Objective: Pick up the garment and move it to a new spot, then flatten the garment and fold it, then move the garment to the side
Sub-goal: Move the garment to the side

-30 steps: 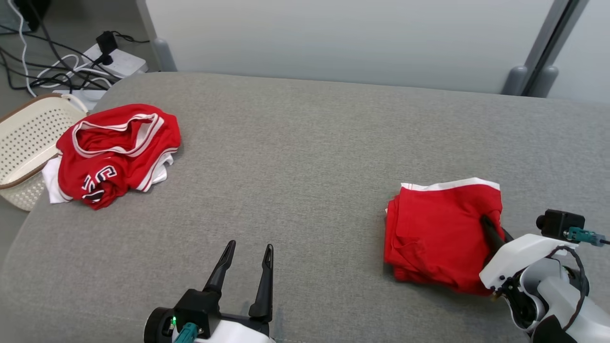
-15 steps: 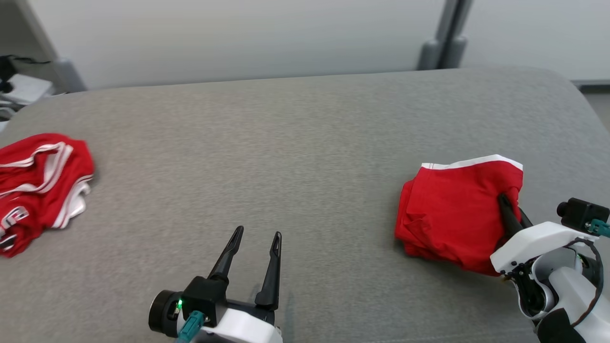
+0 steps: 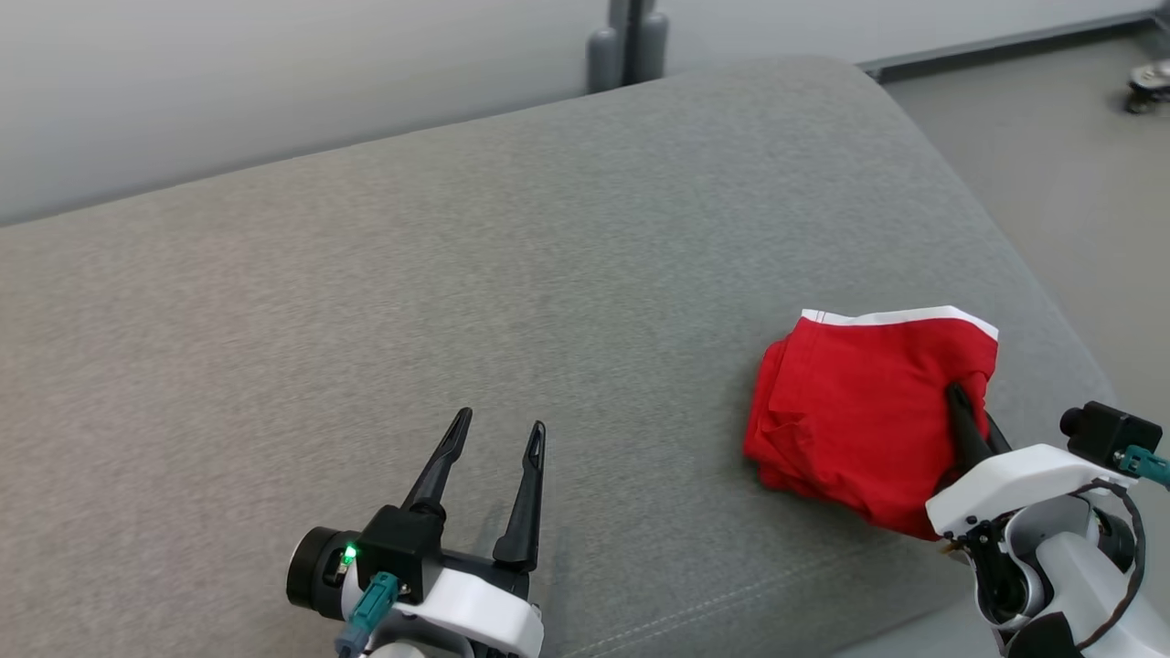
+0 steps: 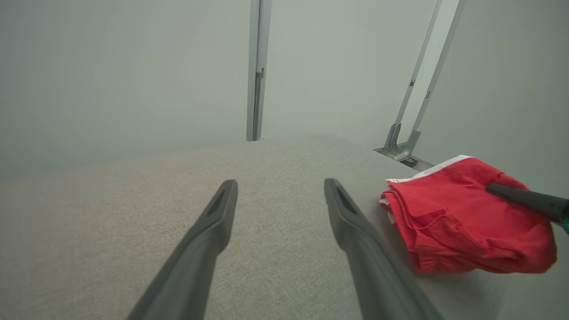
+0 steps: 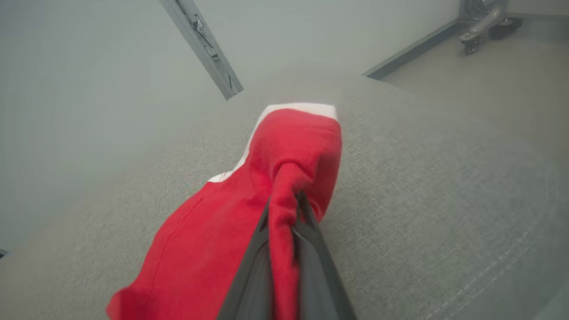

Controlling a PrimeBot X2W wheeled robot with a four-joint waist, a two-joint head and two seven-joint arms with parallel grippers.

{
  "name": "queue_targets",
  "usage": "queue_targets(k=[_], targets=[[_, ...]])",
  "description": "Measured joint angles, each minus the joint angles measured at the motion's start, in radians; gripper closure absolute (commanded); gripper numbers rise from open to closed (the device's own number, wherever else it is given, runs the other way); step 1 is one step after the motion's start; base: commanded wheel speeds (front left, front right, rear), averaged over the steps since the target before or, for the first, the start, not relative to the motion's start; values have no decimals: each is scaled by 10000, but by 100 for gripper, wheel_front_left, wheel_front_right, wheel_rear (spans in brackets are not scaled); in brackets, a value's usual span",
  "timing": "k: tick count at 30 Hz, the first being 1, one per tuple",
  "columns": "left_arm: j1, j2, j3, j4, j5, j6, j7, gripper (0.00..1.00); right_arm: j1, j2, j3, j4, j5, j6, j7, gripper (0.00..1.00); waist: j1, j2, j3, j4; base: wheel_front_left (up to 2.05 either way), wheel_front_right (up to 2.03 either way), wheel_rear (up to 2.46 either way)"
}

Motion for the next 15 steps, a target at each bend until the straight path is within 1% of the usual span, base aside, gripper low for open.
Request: queue_targets(k=[5,9,11,15], targets=[[-10,0,12,44,198,-8,0,0,111,125,-184,-92,-96,0,0,100,0,0,140,-521,0,0,0],[-81,4,38,113,288,-96,0,0,137,263,-359,-176,-155,0,0,100,0,0,298,-922,0,0,0],[-179,4,63,128,303,-171,0,0,171,313,-462,-222,-157,0,0,100,0,0,374,-1089,0,0,0],[-219,2,90,171,387,-184,0,0,220,389,-541,-278,-232,0,0,100,0,0,505,-1370,0,0,0]])
